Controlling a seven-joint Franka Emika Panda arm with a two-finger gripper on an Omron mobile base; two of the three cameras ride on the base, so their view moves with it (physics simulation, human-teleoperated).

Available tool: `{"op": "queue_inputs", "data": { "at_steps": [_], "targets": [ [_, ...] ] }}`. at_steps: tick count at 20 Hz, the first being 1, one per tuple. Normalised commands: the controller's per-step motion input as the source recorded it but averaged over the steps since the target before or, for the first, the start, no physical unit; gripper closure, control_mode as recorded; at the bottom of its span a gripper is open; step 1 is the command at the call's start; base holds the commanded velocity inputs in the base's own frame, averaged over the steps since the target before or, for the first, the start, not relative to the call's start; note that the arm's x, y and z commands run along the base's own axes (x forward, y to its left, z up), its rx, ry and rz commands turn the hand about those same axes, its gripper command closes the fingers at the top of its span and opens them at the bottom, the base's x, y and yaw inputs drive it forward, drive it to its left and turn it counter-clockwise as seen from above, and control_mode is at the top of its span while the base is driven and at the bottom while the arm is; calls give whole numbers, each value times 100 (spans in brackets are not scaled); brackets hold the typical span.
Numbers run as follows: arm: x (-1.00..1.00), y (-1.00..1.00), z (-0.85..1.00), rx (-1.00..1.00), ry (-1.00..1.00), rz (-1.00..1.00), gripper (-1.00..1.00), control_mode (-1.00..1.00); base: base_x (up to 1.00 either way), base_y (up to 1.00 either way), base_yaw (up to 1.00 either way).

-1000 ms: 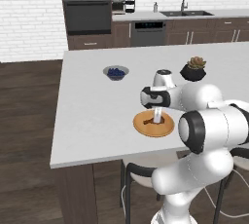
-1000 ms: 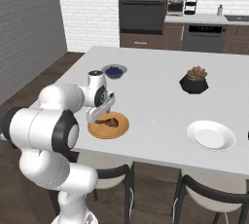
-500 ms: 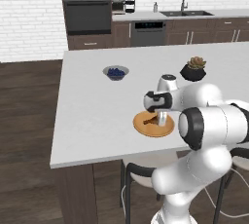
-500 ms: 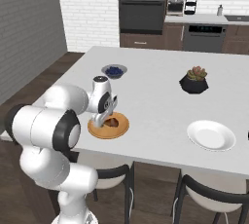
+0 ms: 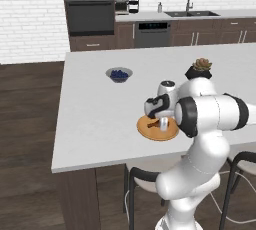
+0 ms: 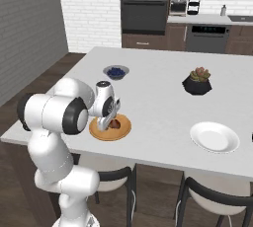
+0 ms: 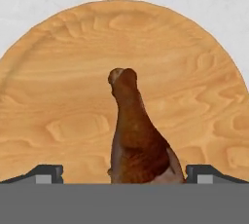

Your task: Pick the chicken drumstick and corn from their plates and place them in the bowl. Then put the bowl in the fridge.

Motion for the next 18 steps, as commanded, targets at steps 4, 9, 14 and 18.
{"op": "queue_inputs", "data": {
  "at_steps": [4, 9, 14, 18],
  "targets": [
    [13, 2, -35, -6, 0, 2, -100, -100, 0, 0, 0],
    [21, 18, -45, -10, 0, 2, -100, -100, 0, 0, 0],
    [1, 4, -68, -4, 0, 9, -100, -100, 0, 0, 0],
    [5, 0, -58, 0, 0, 13, 100, -100, 0, 0, 0]
  ]
}}
